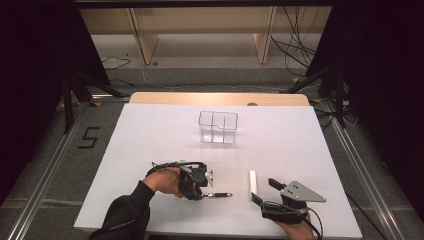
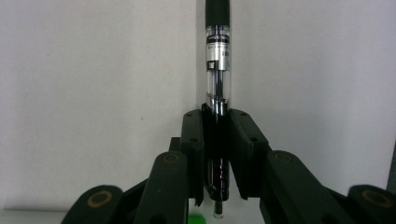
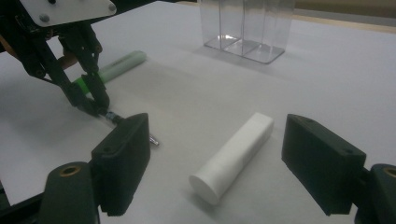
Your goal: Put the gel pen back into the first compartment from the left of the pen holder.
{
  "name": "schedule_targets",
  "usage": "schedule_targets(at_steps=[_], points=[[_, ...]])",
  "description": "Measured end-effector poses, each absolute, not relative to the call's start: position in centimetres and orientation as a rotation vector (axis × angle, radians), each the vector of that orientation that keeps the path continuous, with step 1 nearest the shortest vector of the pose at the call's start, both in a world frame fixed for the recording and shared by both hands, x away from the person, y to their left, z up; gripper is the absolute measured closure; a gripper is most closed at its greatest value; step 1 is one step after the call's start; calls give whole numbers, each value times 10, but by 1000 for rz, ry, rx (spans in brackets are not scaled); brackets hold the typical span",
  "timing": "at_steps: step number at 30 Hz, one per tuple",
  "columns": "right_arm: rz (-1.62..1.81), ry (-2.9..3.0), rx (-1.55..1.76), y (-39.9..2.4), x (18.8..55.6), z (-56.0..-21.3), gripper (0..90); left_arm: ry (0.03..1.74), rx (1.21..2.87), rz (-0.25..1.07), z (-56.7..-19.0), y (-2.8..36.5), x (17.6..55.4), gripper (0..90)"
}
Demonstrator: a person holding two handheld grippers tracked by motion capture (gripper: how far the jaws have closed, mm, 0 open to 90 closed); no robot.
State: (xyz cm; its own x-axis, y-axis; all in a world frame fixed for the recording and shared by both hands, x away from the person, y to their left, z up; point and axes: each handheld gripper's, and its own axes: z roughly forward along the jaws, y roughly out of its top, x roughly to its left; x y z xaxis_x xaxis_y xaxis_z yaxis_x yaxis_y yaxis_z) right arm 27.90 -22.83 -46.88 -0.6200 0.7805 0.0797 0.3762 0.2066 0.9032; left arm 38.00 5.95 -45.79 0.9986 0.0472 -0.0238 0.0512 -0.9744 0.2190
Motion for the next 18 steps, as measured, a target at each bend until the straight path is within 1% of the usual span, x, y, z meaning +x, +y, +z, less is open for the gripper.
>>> schedule_targets(at_steps=[5,8,18], points=[[1391,2088,1077,-229,279,-469,247,106,2887,-38,-456,65,385,765],[1390,2089,1077,-229,279,-468,247,129,2844,-70,-453,70,388,766],[1406,2078,1087,-230,278,-467,247,216,2724,-101,-447,85,394,766]])
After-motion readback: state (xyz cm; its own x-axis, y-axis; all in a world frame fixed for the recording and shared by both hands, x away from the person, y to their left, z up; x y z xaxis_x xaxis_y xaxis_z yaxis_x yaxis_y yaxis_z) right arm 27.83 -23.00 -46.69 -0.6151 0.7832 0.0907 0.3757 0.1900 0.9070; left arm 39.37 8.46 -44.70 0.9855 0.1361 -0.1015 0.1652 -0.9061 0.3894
